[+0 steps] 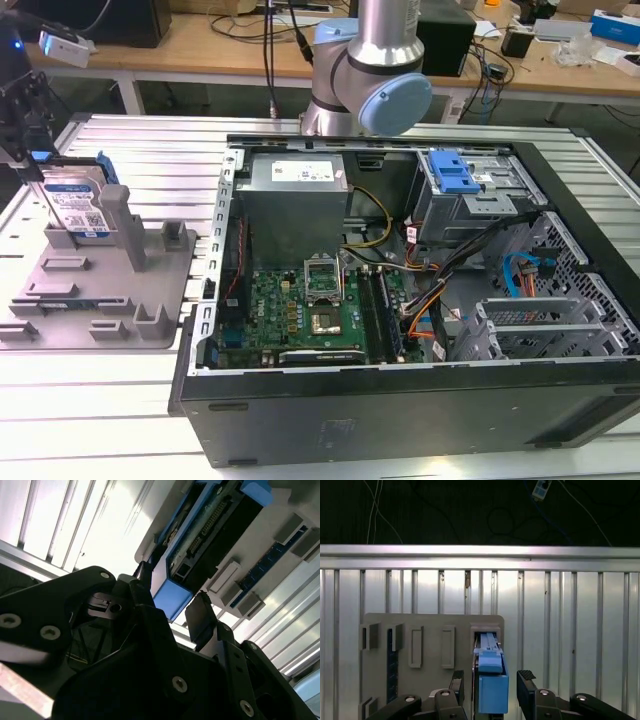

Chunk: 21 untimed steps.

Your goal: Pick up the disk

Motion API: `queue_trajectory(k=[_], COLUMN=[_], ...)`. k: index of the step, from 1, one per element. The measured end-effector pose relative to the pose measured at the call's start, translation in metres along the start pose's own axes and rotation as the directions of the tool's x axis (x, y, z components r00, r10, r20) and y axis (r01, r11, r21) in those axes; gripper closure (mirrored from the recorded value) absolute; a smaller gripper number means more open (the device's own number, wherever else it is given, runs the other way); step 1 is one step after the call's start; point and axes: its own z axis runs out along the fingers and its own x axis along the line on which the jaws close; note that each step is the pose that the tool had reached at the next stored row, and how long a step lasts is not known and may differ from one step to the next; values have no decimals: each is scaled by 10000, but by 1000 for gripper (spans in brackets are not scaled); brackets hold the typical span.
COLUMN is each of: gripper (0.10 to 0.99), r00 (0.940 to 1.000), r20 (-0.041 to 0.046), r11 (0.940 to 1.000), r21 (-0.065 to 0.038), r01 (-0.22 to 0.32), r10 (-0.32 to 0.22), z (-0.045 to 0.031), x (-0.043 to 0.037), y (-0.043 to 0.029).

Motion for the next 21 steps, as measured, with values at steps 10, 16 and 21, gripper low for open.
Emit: queue_trajectory(k=[10, 16, 21], gripper=[545, 545, 545], r00=[10000, 10000, 10000], r20=[0, 0, 0], r11=[10000, 10000, 10000], r21=[5, 11, 11], r01=[1, -11, -24], r10=[-1, 11, 24], z=[64, 106, 127], x=[-1, 0, 0], y=[0, -1, 0])
